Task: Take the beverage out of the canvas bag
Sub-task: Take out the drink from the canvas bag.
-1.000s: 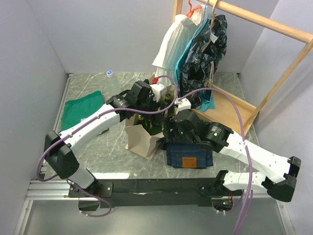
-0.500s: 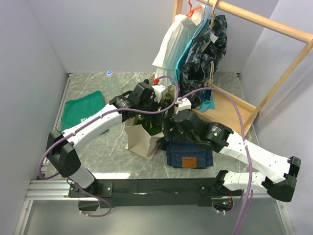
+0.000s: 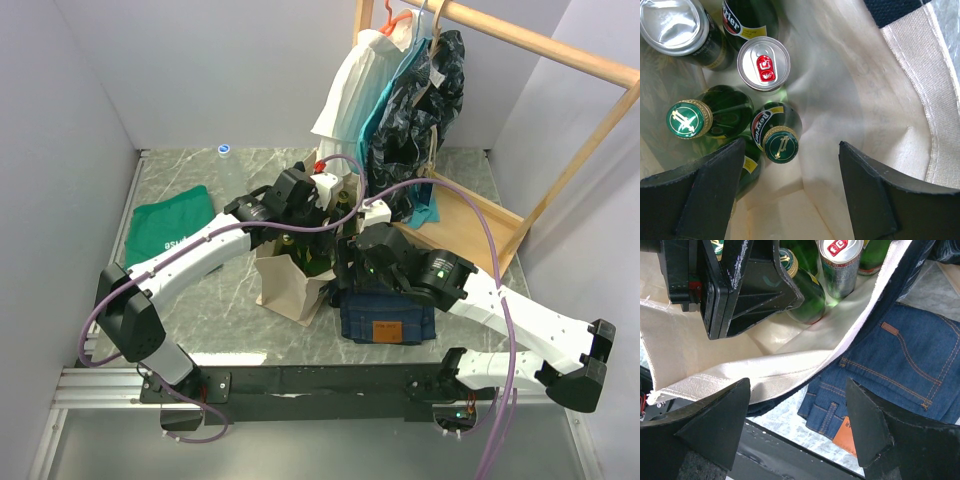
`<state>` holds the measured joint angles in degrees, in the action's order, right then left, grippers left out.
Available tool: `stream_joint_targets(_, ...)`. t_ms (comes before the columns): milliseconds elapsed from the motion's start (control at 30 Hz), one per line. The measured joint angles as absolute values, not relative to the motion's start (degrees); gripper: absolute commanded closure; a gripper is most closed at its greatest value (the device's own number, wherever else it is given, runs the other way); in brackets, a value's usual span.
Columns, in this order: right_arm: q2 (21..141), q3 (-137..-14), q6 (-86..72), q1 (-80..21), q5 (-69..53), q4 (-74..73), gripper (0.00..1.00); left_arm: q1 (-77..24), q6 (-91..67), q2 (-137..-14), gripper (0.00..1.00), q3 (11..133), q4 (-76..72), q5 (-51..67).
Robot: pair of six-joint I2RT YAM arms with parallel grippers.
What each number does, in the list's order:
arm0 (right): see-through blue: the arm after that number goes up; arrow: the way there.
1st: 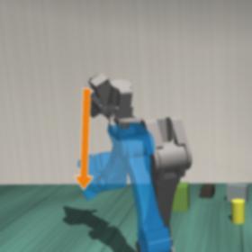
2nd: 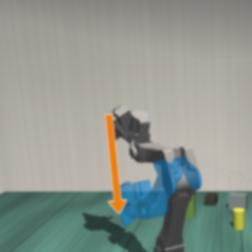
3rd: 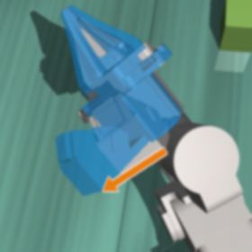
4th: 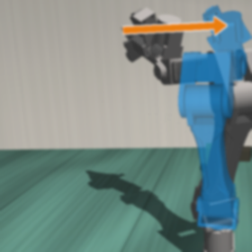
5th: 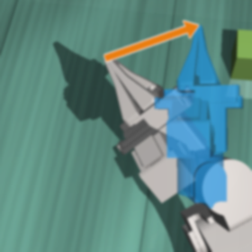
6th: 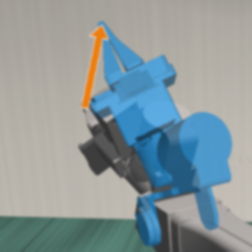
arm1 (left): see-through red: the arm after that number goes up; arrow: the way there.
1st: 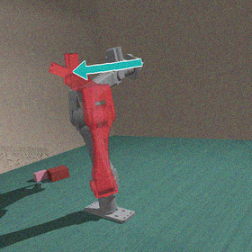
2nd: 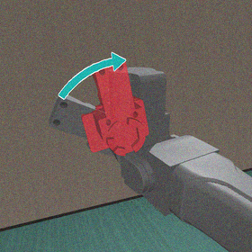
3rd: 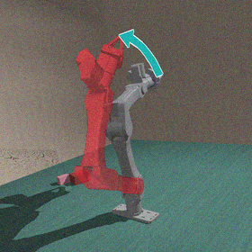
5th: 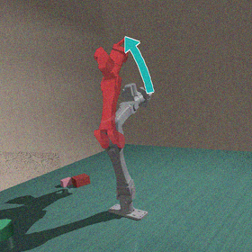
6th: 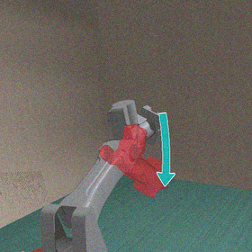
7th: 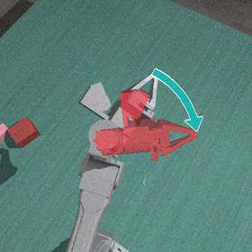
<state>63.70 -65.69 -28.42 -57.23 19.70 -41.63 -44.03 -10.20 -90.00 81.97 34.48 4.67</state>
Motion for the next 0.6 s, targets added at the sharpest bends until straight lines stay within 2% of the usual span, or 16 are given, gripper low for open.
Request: stream_joint_targets(600,63.66,-65.69,-28.42,-57.23,20.16,-41.54,0.18,-44.10,-10.33,-90.00,0.20,81.56,33.34,4.56)
